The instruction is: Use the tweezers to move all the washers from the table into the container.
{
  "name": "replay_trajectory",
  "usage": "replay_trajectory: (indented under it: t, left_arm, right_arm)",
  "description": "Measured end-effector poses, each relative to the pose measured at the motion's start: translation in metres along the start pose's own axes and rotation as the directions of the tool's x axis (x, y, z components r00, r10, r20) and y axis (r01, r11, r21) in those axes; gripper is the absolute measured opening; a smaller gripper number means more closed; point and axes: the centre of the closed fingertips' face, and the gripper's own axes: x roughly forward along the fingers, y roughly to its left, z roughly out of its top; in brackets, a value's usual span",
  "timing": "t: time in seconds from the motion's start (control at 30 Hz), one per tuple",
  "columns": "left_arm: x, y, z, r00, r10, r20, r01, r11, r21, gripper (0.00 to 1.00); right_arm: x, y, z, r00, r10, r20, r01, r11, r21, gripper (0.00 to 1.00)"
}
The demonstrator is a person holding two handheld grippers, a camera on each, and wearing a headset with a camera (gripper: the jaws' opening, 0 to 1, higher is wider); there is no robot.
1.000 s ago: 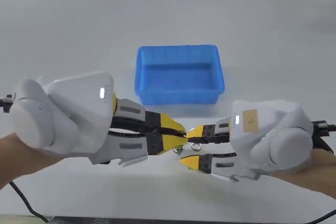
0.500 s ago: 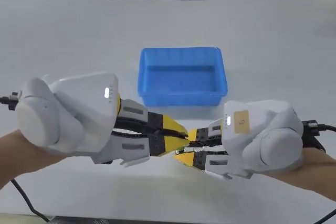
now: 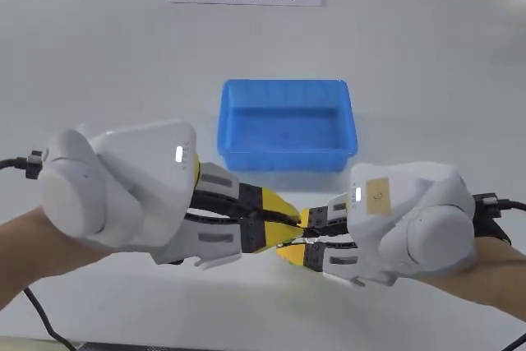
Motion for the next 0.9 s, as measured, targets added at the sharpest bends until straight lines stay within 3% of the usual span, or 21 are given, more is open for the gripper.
replay_trajectory:
  t: [0.57,0.67,0.8,0.9]
  left_arm:
    - [-0.001,0.003,0.000,0.9999,0.008,-0.008,-0.008,1.000,-0.013,0.07]
    - [0.000,0.004,-0.001,0.9998,0.007,-0.021,-0.008,1.000,-0.013,0.07]
    - [0.000,0.003,-0.012,0.9970,0.007,-0.077,-0.008,1.000,-0.013,0.09]
    - [0.000,0.003,-0.009,0.9981,0.009,-0.061,-0.010,1.000,-0.014,0.09]
  right_arm:
    - [0.001,-0.001,0.001,1.0000,0.006,0.003,-0.006,1.000,-0.005,0.09]
    - [0.001,-0.001,0.001,1.0000,0.002,0.003,-0.002,1.000,-0.002,0.09]
    - [0.000,-0.001,0.005,0.9999,0.002,0.015,-0.002,1.000,-0.003,0.09]
    - [0.001,-0.001,0.004,0.9999,0.003,0.015,-0.003,1.000,-0.003,0.09]
